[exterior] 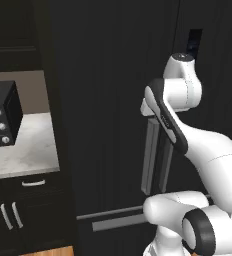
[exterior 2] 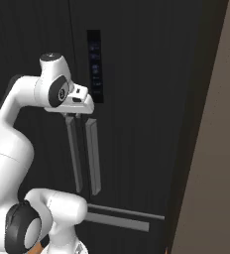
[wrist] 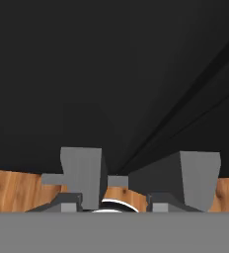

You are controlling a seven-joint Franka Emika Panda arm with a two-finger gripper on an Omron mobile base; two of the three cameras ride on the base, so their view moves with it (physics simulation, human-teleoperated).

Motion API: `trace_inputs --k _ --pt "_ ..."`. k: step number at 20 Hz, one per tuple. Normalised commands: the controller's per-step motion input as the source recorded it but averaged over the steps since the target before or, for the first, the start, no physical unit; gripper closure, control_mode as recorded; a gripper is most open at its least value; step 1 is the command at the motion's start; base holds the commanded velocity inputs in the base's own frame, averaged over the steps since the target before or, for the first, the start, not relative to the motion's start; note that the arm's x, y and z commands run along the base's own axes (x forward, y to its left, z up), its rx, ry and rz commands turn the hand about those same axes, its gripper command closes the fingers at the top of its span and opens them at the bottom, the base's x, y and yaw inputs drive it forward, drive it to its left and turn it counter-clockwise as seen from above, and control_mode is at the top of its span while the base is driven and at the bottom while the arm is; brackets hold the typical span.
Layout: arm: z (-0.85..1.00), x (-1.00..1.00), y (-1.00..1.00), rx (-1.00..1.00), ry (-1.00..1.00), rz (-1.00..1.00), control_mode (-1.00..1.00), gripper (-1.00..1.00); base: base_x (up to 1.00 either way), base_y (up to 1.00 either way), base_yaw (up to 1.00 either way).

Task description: There is a bowl on the dining counter. Grab a lemon wedge from the fridge and place it in the bowl. Then get the liquor bottle and glass cup from the cabinet and place them next to the bowl.

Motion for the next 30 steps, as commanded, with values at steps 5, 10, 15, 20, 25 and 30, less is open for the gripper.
trace_inputs --k 5,10,15,20,25,30 --pt "0.00 -0.02 0.00 0.00 0.00 0.00 1.00 -1.00 -0.14 0.00 0.00" --pt "0.00 0.00 0.00 0.00 0.00 0.00 1.00 -1.00 -0.64 0.00 0.00" --pt "0.00 0.00 0.00 0.00 0.00 0.00 1.00 -1.00 -0.66 0.00 -0.01" --pt "0.00 0.00 0.00 0.00 0.00 0.00 1.00 -1.00 -0.40 0.00 -0.01" --pt "0.00 -0.08 0.00 0.00 -0.09 0.00 -1.00 -1.00 -0.03 0.00 0.00" --pt "0.02 -0.26 0.18 0.00 -0.26 0.00 -1.00 -1.00 0.00 0.00 0.00"
